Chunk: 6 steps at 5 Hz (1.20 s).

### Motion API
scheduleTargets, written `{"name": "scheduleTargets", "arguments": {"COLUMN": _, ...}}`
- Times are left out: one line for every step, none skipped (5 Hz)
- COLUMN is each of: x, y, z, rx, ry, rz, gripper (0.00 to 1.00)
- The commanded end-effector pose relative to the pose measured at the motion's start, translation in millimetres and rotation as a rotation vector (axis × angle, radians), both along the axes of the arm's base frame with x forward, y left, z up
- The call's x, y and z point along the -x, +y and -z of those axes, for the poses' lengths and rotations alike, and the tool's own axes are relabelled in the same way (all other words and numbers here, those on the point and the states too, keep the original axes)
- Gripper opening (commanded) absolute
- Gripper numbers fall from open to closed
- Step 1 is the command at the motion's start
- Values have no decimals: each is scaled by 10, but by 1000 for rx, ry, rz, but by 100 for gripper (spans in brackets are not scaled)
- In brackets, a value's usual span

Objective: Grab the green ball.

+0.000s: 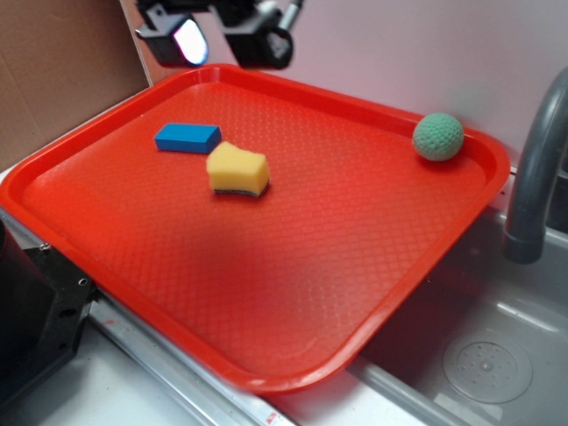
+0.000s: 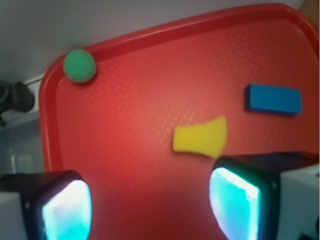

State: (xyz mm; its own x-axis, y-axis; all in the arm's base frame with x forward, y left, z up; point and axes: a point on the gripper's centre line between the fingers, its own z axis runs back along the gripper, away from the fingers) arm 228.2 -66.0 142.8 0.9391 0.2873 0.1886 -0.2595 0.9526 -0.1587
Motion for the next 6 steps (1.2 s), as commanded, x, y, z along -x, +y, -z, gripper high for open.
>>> {"name": "scheduleTargets", "arguments": {"x": -981, "y": -454, "z": 426, "rx": -43, "ry": -94, "rz": -22, "gripper": 100}}
{"name": "scheduleTargets", "arguments": {"x": -1158, "y": -690, "z": 581, "rx": 12, "ry": -90, "rz": 139, "gripper": 100}}
{"name": "scheduleTargets", "arguments": {"x": -1277, "y": -828, "z": 733, "rx": -68, "ry": -103, "rz": 158, "gripper": 100}}
{"name": "scheduleTargets", "arguments": {"x": -1342, "y": -818, "z": 820, "rx": -85, "ry": -103, "rz": 170, "gripper": 92}}
{"name": "scheduleTargets", "arguments": {"x": -1423, "y": -774, "z": 893, "rx": -91, "ry": -106, "rz": 153, "gripper": 81}}
{"name": "scheduleTargets", "arguments": {"x": -1472, "y": -778, "z": 976, "rx": -96, "ry": -112, "rz": 151, "gripper": 0}}
